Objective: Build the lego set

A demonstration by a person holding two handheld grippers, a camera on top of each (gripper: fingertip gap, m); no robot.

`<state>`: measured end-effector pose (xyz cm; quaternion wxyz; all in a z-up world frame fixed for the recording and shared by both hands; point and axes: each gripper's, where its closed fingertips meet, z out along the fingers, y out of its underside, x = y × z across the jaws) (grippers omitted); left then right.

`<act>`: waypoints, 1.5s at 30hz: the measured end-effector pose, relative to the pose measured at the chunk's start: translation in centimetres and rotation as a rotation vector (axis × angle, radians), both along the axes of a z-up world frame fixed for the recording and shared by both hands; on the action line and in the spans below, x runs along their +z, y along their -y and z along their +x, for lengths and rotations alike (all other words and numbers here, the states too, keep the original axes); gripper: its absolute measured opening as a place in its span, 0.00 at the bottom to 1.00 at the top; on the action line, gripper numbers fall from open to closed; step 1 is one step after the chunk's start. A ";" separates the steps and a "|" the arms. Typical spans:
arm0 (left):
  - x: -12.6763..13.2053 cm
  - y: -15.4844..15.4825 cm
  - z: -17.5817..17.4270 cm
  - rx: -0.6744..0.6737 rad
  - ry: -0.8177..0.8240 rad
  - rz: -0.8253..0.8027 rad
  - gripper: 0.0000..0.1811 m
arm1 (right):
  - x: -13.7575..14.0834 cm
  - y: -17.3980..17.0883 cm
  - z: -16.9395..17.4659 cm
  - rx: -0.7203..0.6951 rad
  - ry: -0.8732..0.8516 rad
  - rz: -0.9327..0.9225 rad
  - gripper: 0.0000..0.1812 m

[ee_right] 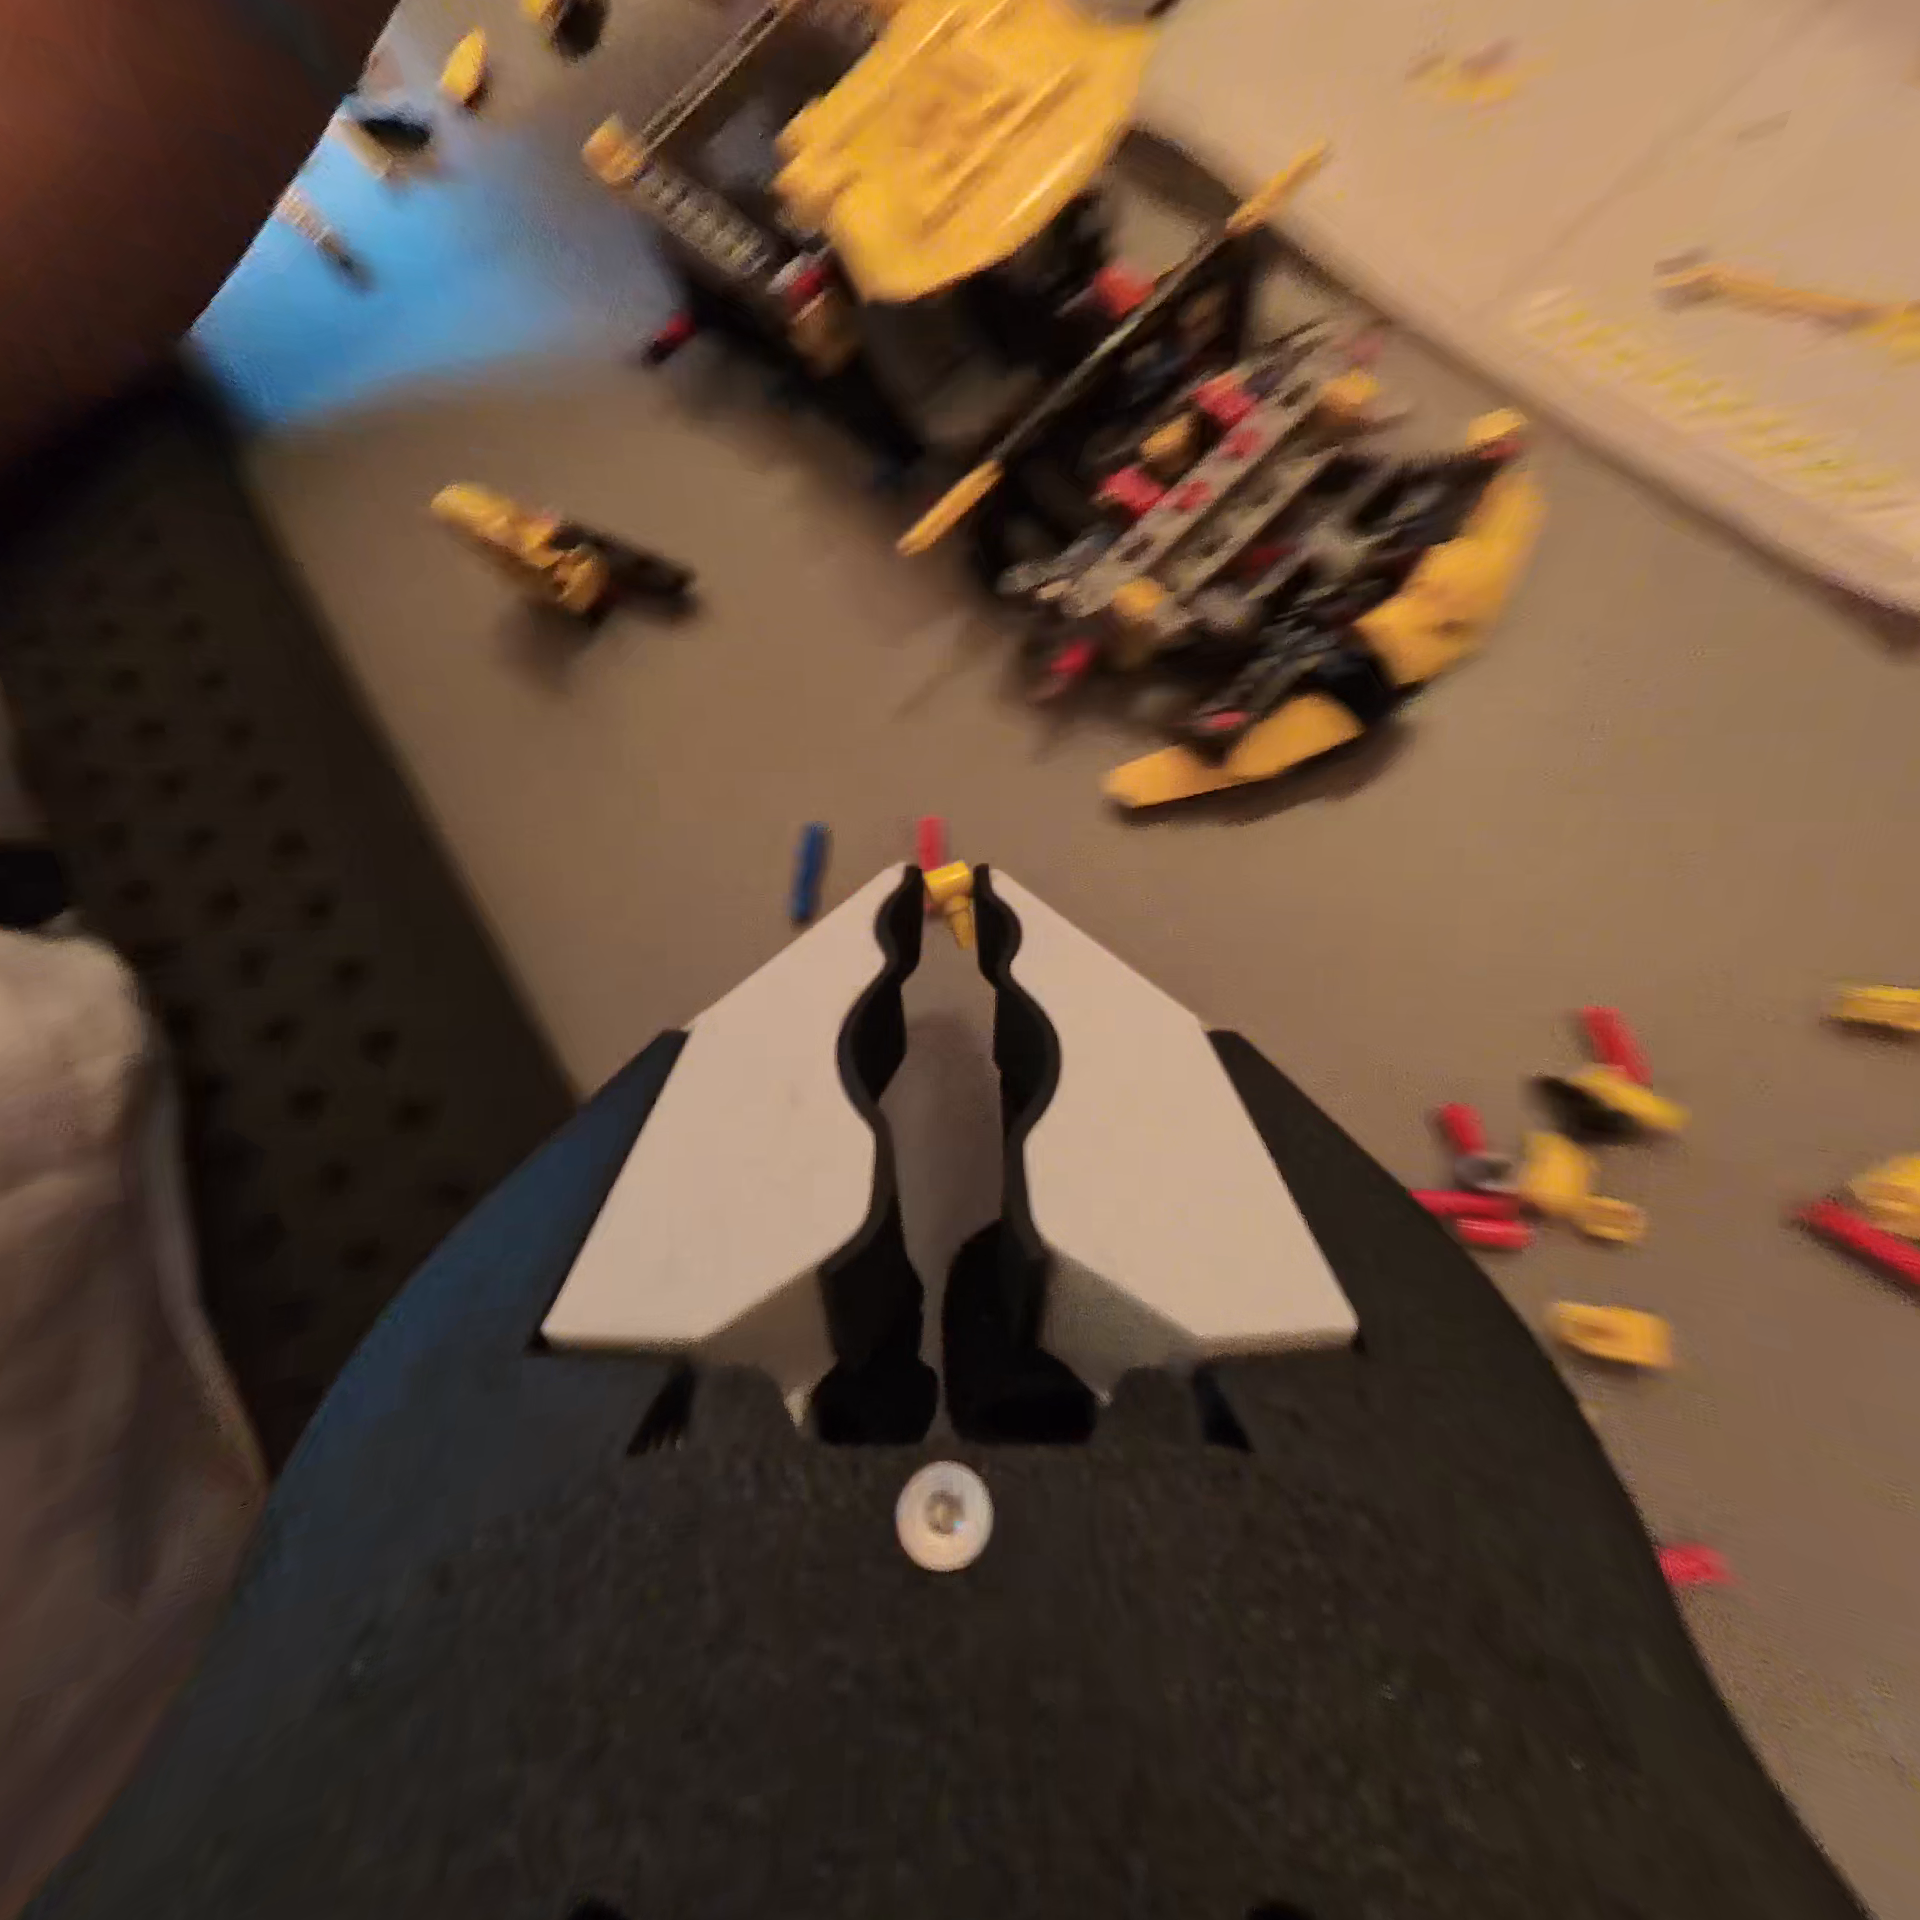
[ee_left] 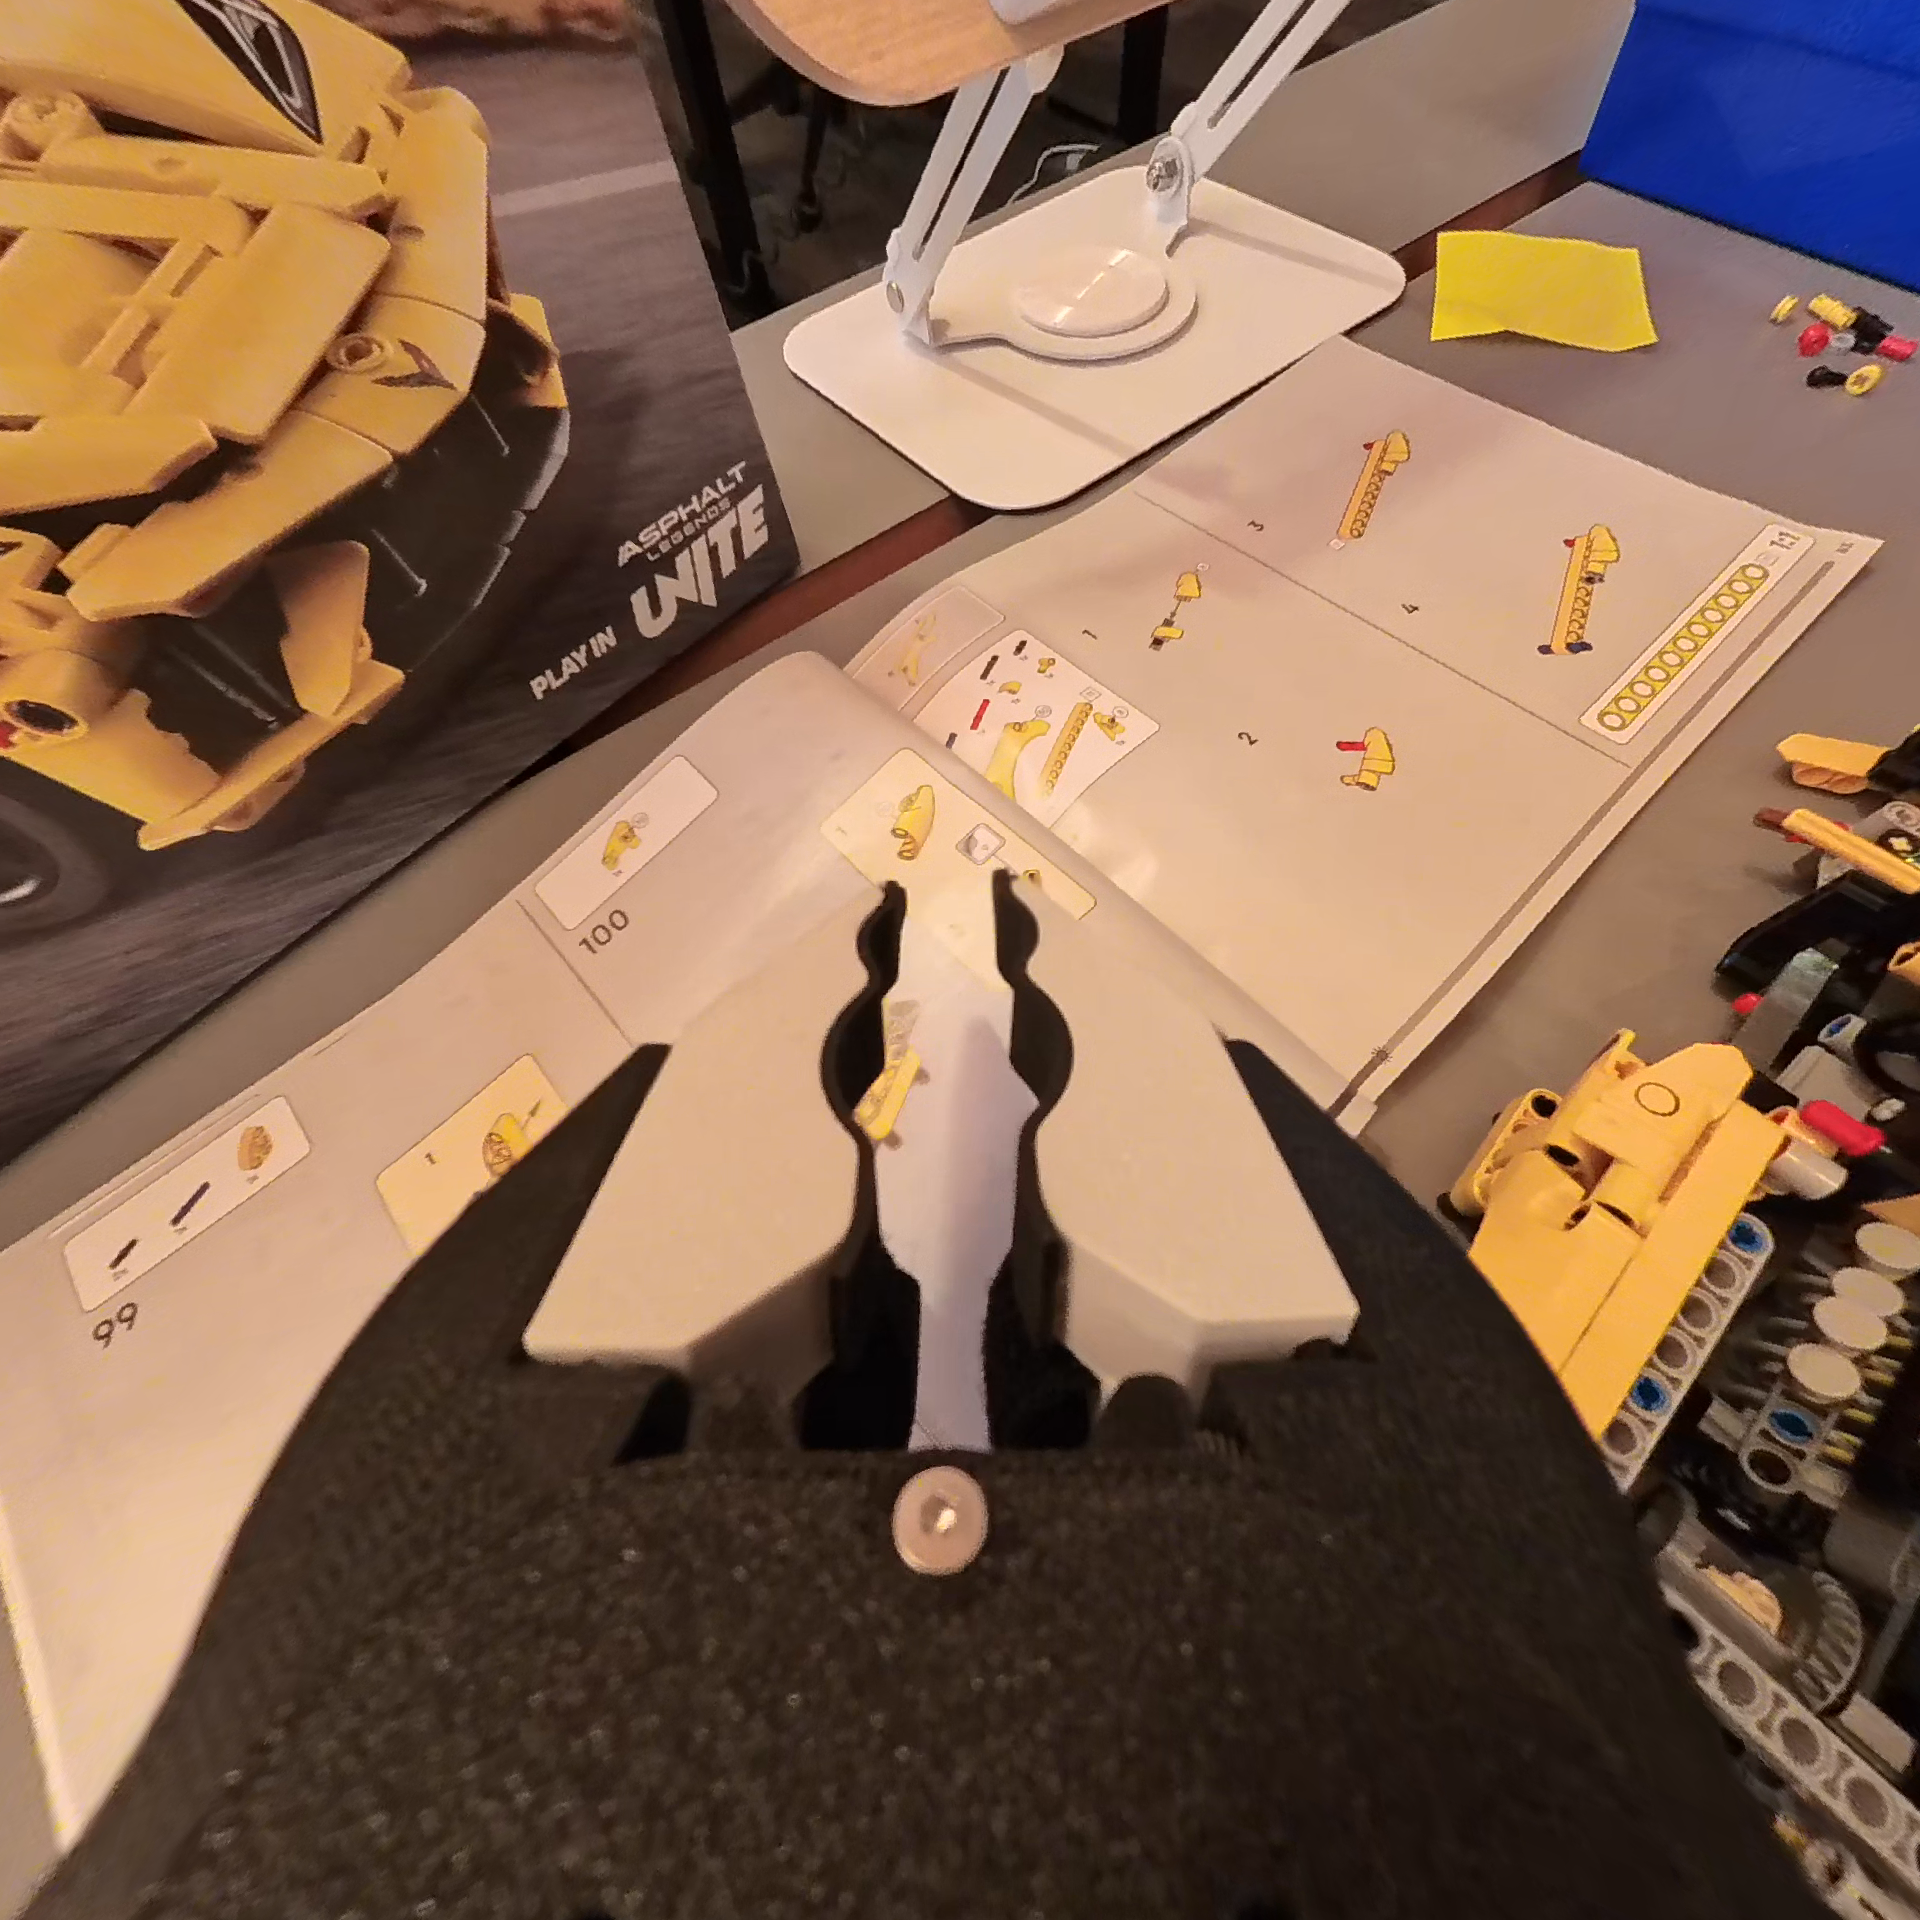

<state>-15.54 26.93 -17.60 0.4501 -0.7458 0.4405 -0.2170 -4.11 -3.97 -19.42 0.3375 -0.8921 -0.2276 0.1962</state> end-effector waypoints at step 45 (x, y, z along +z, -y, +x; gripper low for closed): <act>0.6 0.7 0.6 -0.031 0.016 0.004 0.09 | -3.2 -1.4 12.6 -0.371 0.232 -0.038 0.04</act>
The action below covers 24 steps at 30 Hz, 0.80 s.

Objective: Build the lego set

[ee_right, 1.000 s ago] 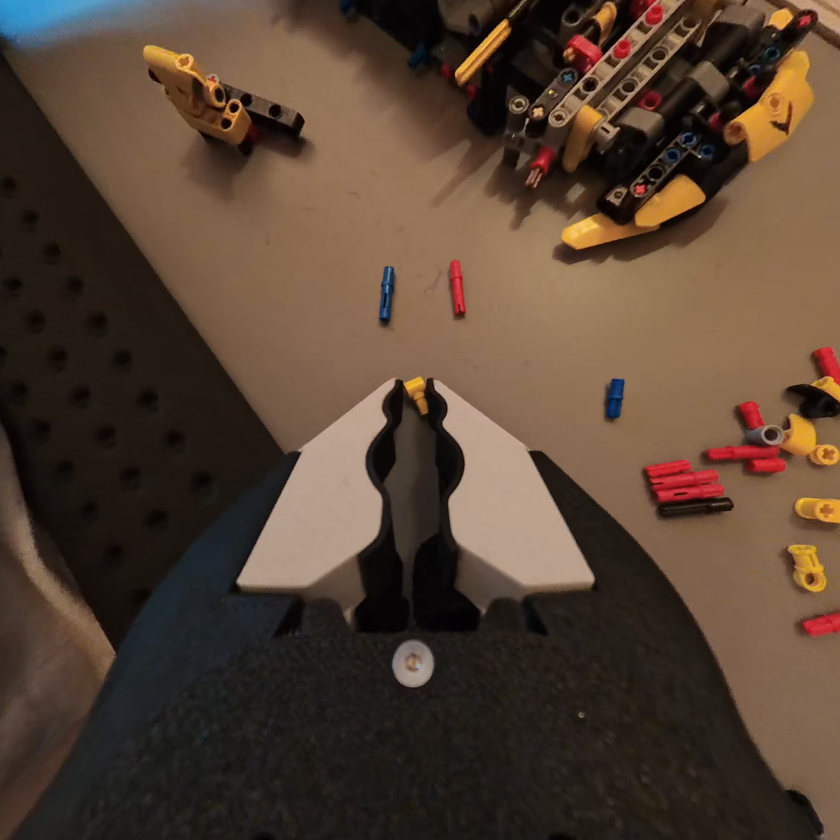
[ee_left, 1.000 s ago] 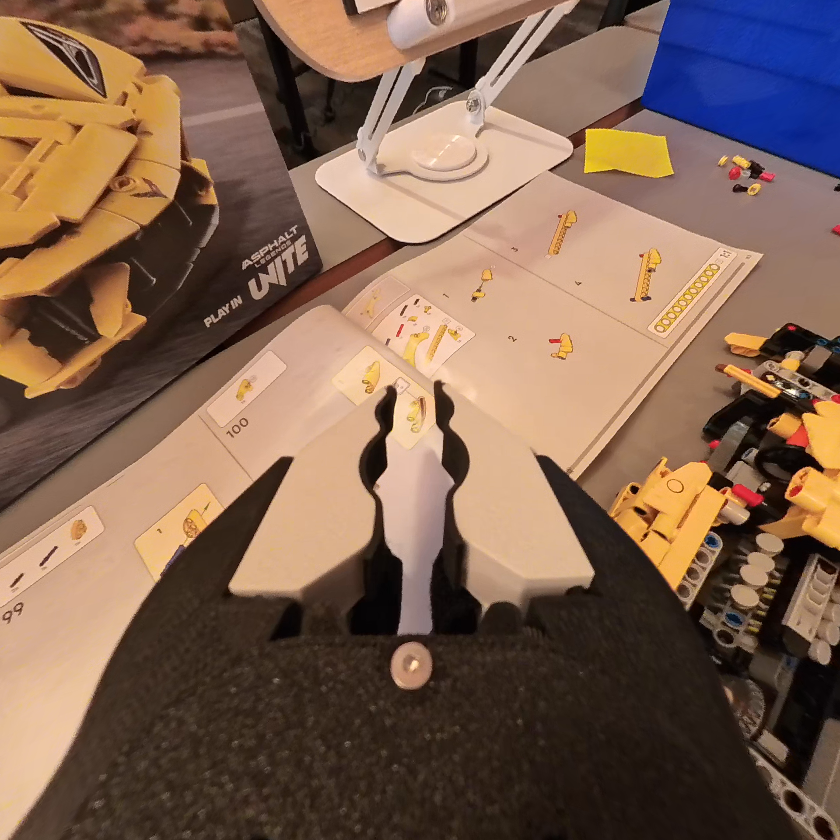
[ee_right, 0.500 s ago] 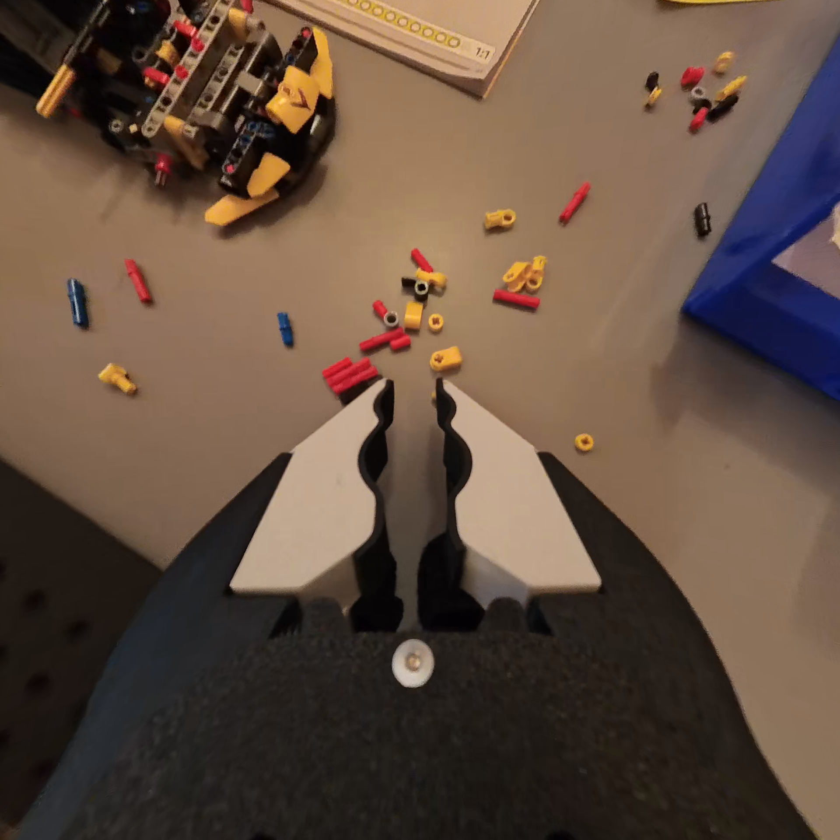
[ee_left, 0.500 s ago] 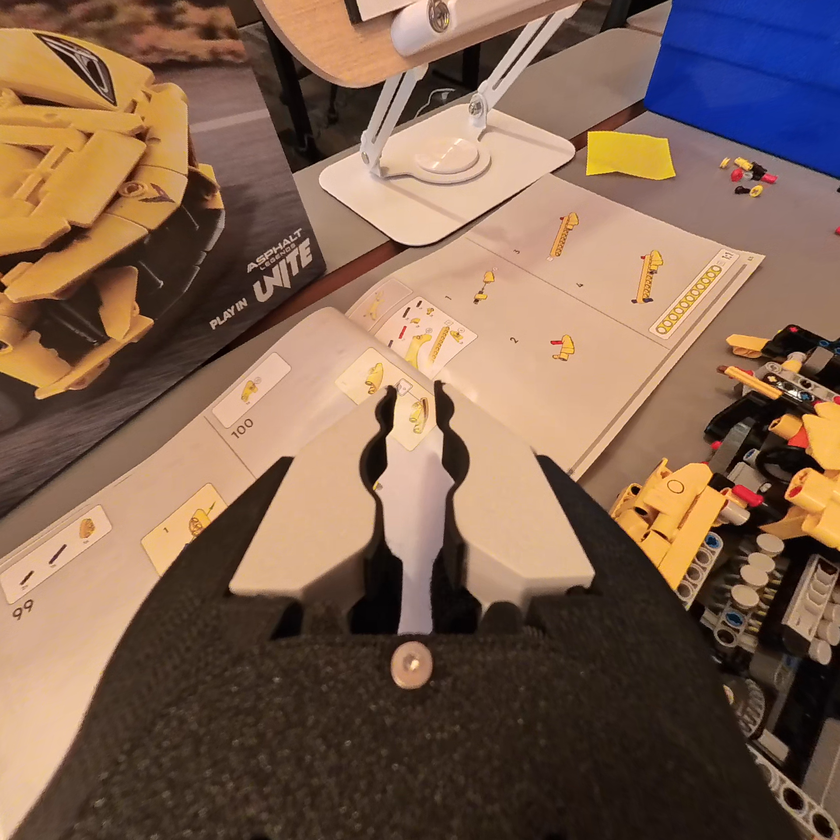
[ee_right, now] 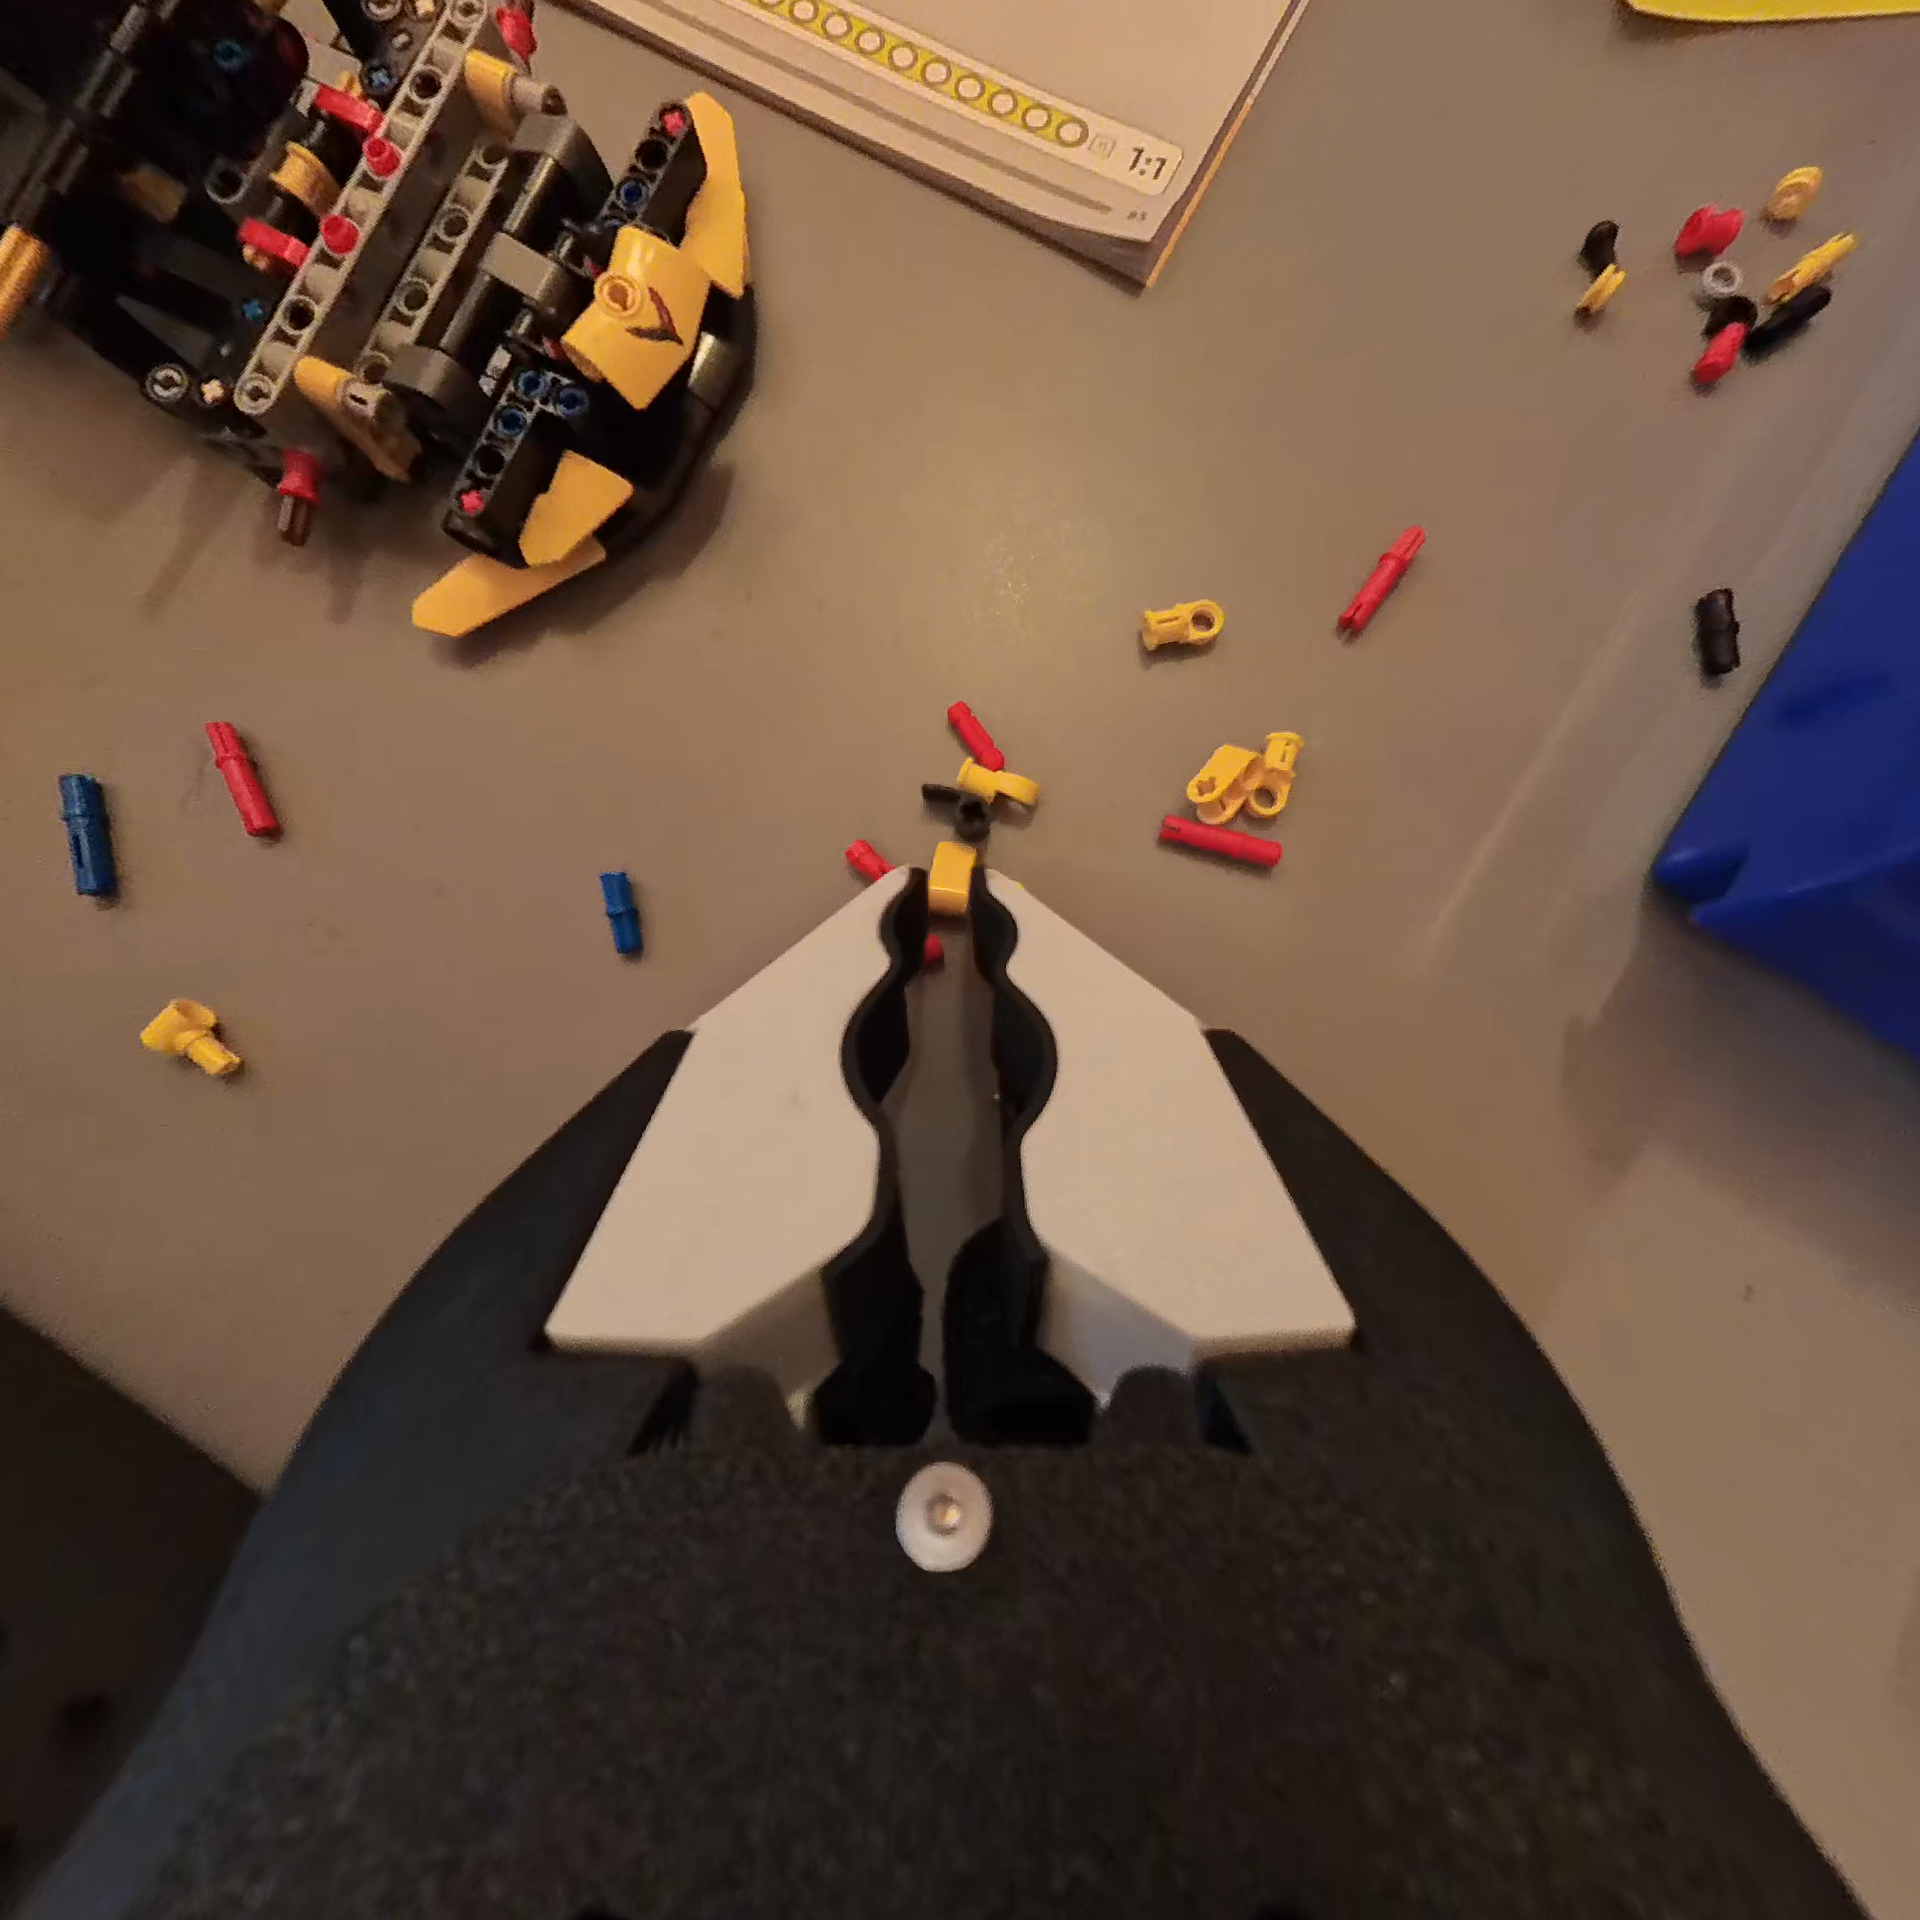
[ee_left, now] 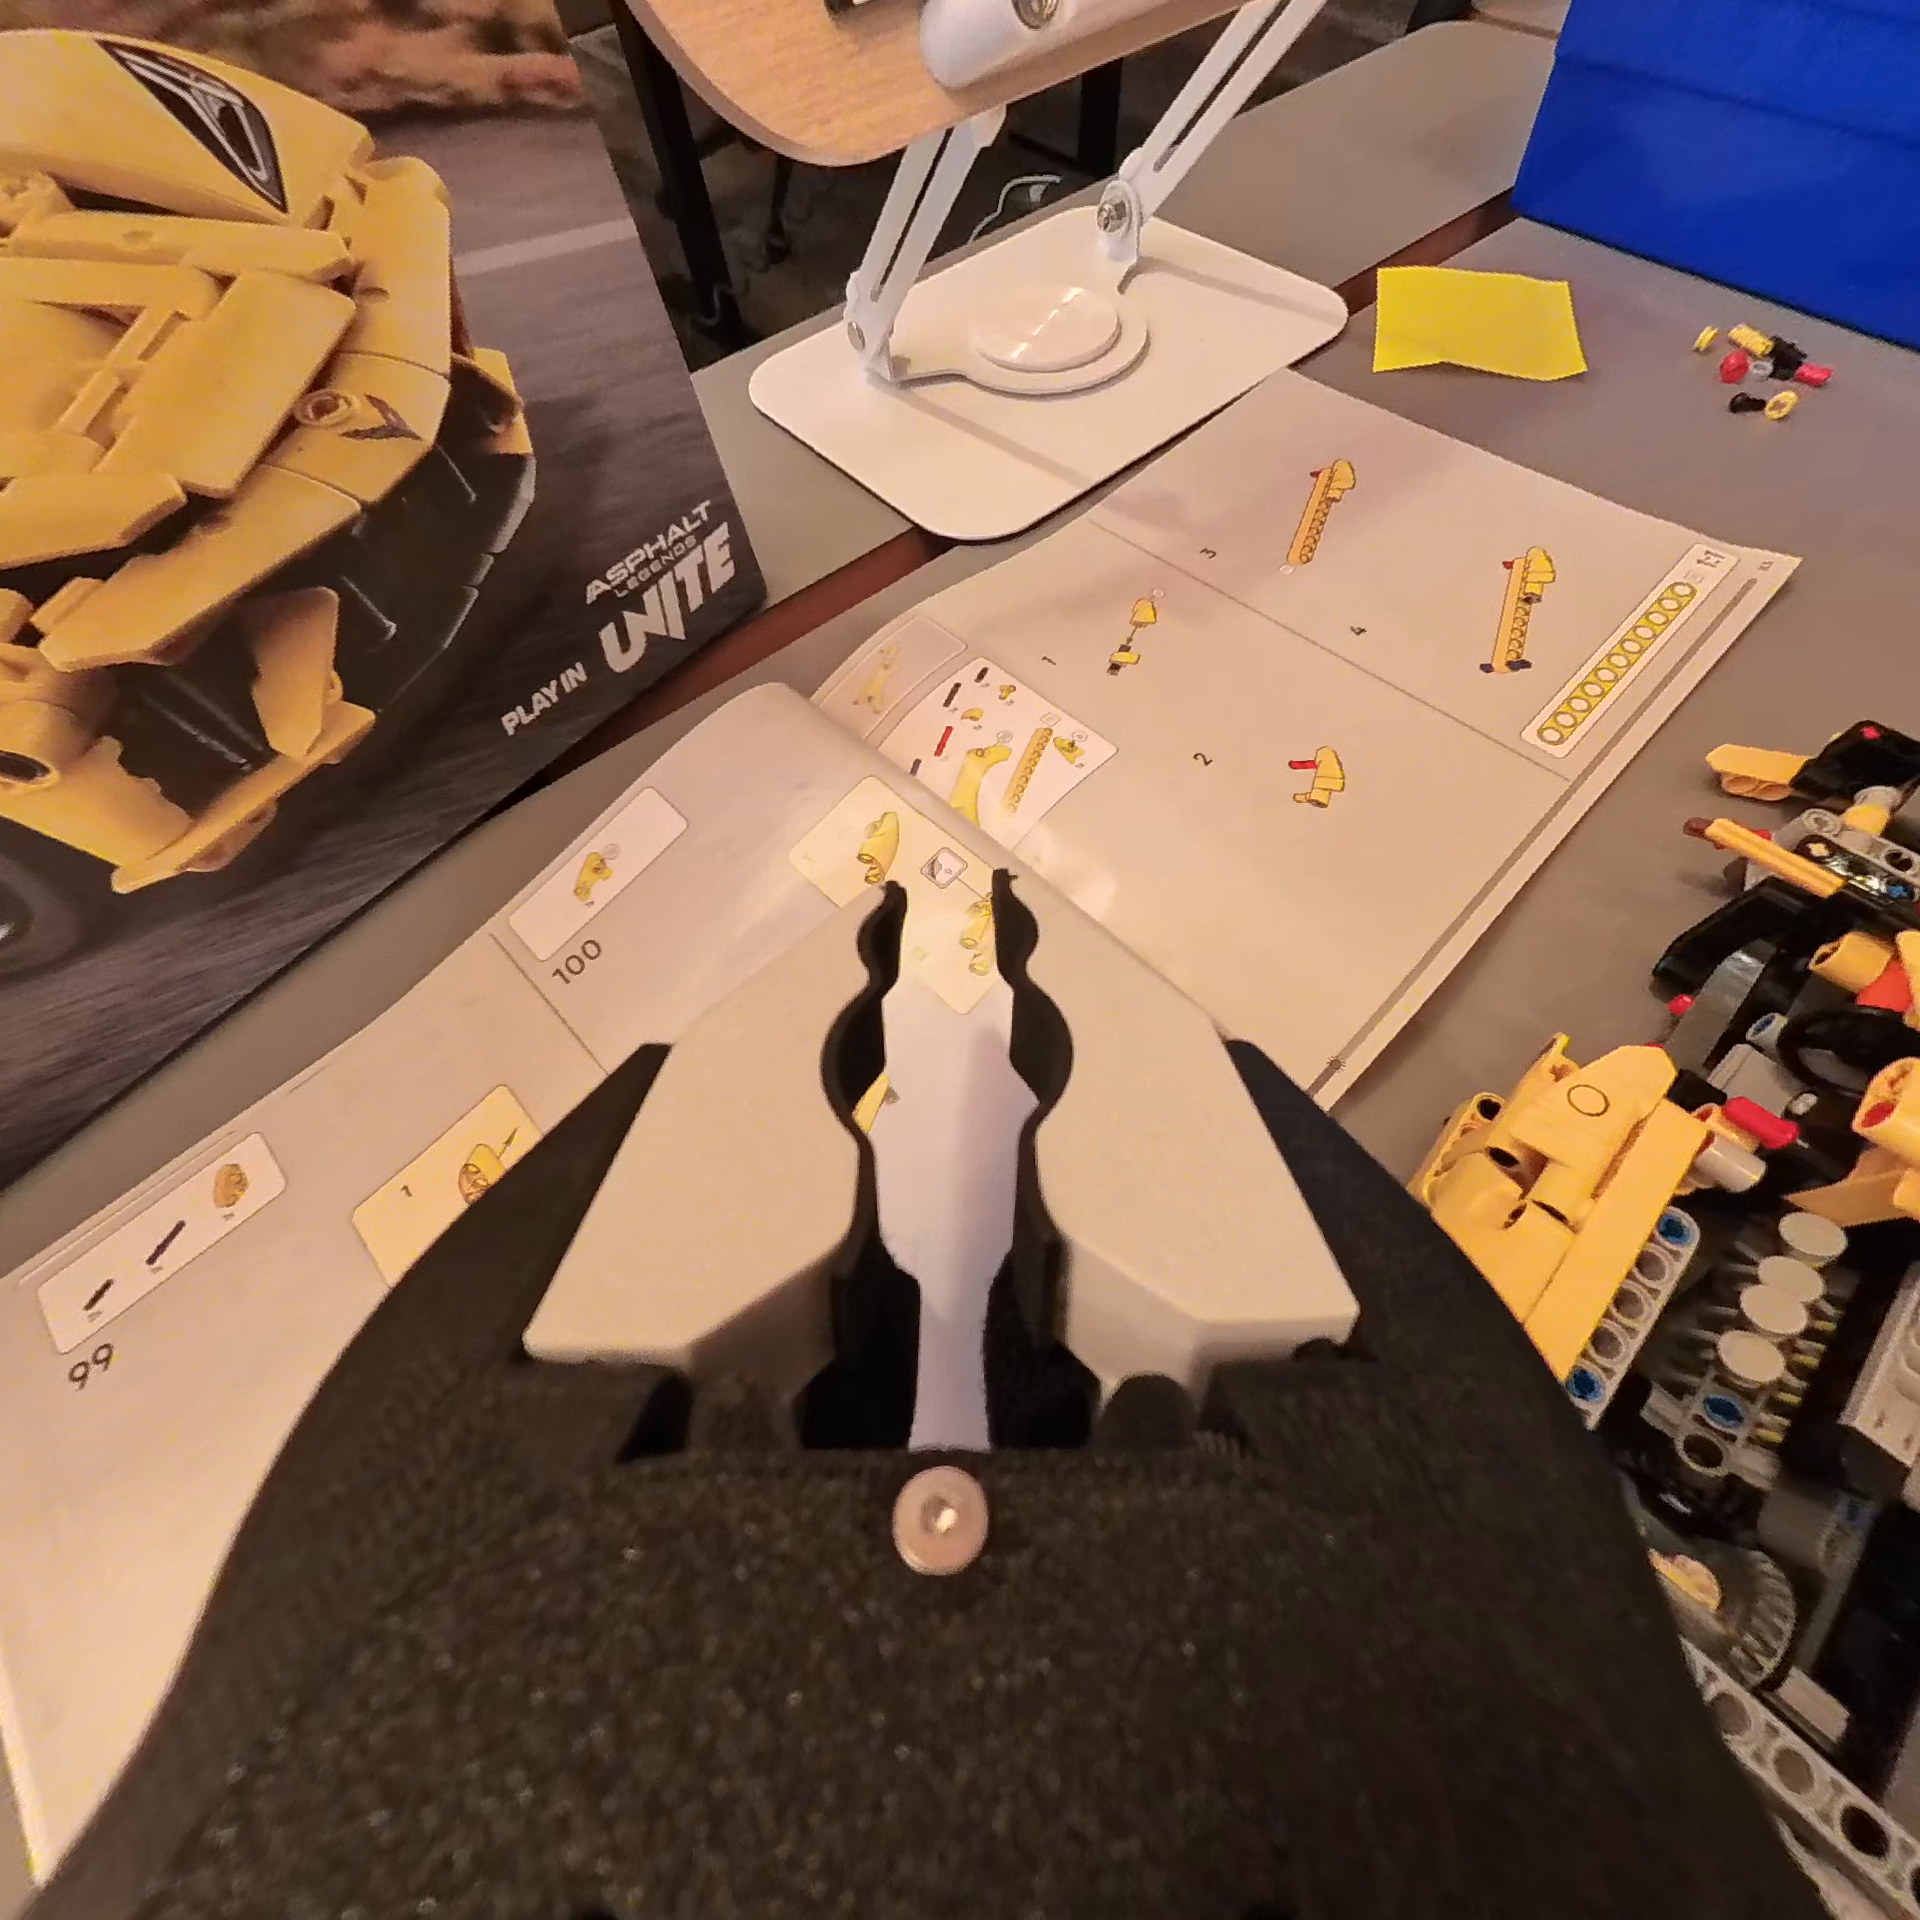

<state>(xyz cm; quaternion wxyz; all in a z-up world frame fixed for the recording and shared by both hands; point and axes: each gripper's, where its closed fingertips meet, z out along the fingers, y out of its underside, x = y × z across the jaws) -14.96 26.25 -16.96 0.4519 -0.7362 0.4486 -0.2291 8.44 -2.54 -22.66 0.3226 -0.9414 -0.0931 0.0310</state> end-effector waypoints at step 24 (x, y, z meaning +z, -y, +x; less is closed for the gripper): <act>-0.2 0.0 0.0 0.001 -0.022 0.012 0.09 | 0.0 -0.1 0.2 0.039 0.027 -0.026 0.00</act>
